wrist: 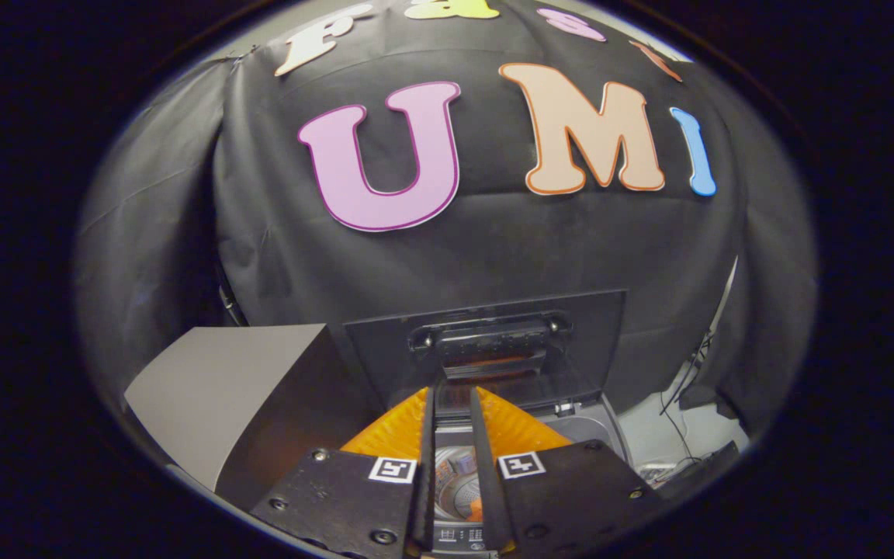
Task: Put the clothes into the washing machine and then close the washing machine lid.
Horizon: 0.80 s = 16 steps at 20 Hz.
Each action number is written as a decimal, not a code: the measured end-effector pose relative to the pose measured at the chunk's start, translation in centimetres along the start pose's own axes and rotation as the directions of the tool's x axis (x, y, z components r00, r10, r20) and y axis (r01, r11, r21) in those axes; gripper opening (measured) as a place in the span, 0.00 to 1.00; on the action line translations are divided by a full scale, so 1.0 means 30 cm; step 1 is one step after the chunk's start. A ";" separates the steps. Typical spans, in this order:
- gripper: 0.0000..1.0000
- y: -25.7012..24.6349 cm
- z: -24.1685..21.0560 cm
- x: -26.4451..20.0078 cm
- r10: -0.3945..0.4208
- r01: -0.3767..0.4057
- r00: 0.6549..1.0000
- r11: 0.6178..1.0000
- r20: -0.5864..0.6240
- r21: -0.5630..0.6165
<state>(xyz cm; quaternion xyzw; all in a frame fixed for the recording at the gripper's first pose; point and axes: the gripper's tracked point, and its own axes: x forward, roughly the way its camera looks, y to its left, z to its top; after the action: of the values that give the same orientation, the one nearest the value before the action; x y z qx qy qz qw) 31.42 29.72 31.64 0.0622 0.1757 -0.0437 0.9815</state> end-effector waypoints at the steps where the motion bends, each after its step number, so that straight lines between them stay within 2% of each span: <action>1: 0.25 -0.006 -0.004 -0.008 -0.002 0.002 1.000 1.000 0.004 0.002; 4: 0.25 -0.027 -0.005 -0.030 -0.020 0.020 0.999 1.000 0.026 -0.016; 5: 0.31 -0.032 -0.004 -0.044 -0.023 0.024 0.999 0.999 0.037 -0.024; 10: 0.41 -0.053 0.025 -0.106 -0.042 0.052 0.992 0.995 0.116 -0.083; 16: 0.83 -0.070 0.109 -0.216 -0.049 0.096 0.959 0.983 0.281 -0.158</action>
<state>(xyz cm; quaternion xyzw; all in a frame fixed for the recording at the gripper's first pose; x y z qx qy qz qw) 26.25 27.60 36.74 -0.0348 0.0426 -0.0728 0.9958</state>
